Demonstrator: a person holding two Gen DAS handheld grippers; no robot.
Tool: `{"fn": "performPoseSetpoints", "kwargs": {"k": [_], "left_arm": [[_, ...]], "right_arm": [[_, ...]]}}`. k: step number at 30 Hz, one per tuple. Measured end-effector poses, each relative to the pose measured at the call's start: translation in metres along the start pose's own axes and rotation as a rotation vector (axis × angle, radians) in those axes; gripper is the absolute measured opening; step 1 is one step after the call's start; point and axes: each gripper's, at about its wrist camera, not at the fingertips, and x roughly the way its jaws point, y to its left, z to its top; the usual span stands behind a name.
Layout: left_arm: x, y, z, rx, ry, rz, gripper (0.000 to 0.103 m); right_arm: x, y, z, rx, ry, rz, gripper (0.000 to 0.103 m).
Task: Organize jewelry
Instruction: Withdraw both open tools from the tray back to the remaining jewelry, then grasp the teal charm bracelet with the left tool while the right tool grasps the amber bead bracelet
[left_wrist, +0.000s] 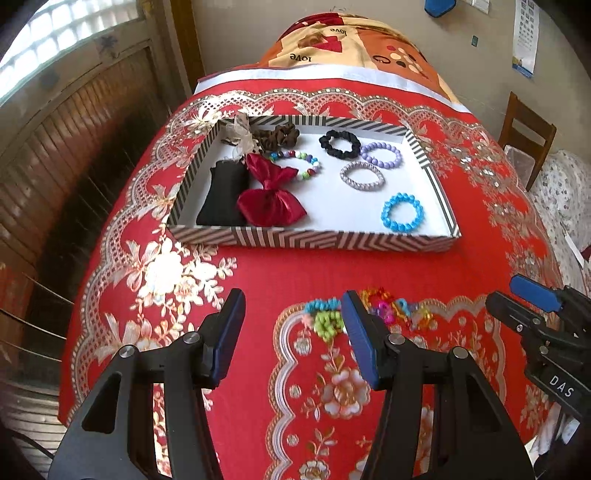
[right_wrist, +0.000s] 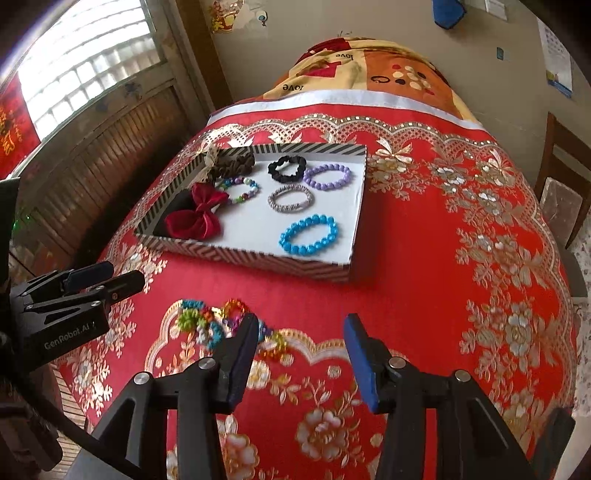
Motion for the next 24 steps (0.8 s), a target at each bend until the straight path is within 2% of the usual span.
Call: {"fn": "performPoseSetpoints", "kwargs": {"k": [3, 15, 20, 24], "left_arm": [[-0.001, 0.001, -0.007, -0.007, 0.015, -0.003, 0.054], [0.018, 0.030, -0.038, -0.112, 0.154, -0.139, 0.054], [0.032, 0.043, -0.035, -0.178, 0.191, -0.178, 0.054], [0.042, 0.043, -0.028, -0.183, 0.206, -0.222, 0.054]], "right_arm": [[-0.002, 0.001, -0.010, -0.002, 0.007, -0.001, 0.047], [0.014, 0.003, -0.038, -0.009, 0.069, 0.041, 0.048], [0.031, 0.014, -0.035, -0.047, 0.081, 0.082, 0.048], [0.045, 0.025, -0.028, -0.086, 0.089, 0.098, 0.048]]}}
